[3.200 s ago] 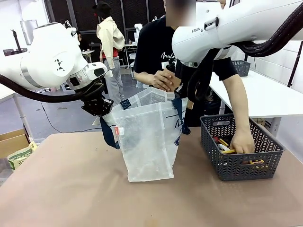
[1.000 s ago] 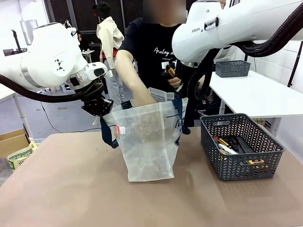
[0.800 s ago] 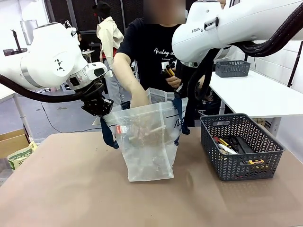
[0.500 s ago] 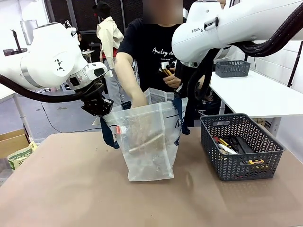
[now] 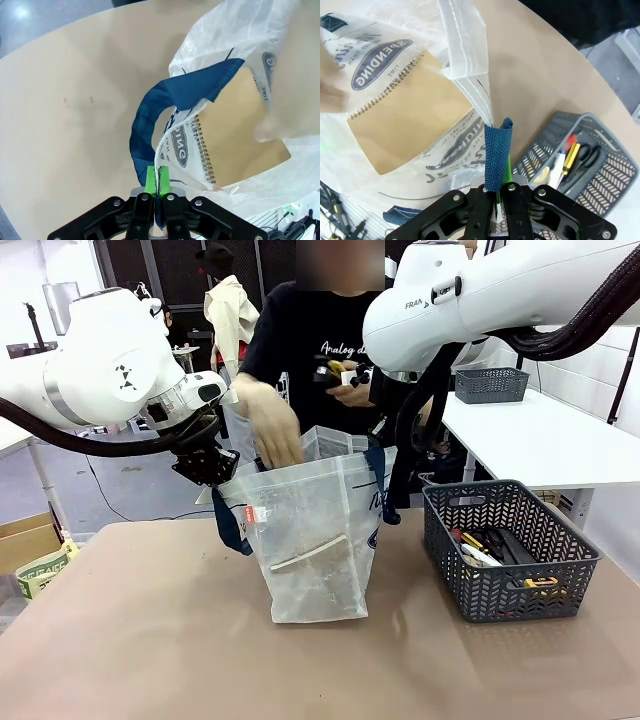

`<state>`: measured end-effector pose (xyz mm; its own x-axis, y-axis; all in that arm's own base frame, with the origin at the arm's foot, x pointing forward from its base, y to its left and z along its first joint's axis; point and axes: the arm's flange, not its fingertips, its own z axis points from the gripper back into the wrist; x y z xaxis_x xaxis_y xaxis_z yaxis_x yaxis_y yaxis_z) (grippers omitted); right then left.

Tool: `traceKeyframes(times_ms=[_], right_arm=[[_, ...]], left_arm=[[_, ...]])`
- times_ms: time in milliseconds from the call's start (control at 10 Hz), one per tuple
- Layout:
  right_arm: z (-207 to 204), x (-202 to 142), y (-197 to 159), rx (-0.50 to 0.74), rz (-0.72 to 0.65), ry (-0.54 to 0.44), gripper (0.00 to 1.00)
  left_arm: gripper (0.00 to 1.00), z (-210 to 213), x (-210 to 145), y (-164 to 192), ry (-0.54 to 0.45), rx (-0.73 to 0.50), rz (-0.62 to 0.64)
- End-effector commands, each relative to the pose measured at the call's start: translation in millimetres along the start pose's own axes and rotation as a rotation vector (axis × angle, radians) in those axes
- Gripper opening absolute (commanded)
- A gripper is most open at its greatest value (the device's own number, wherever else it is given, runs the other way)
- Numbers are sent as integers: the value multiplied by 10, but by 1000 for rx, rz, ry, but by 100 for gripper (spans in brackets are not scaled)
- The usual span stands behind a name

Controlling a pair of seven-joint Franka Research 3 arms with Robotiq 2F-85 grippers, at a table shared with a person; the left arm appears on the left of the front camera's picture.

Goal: Transfer purchased items from the store into the shopping bag.
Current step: Move the Reusable shopping bag to the right side of the table.

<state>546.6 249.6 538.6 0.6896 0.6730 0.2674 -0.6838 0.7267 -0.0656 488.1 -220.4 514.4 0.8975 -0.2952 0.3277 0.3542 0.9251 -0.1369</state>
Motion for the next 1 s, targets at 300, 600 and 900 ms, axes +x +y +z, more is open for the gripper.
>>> traceKeyframes(times_ms=[300,600,900], right_arm=[[-2,-7,-15,-2,-9,-1,0],[-2,-7,-15,-2,-9,-1,0],[-2,-7,-15,-2,-9,-1,0]], left_arm=[[0,4,3,5,-5,6,15],[0,4,3,5,-5,6,15],[0,4,3,5,-5,6,15]])
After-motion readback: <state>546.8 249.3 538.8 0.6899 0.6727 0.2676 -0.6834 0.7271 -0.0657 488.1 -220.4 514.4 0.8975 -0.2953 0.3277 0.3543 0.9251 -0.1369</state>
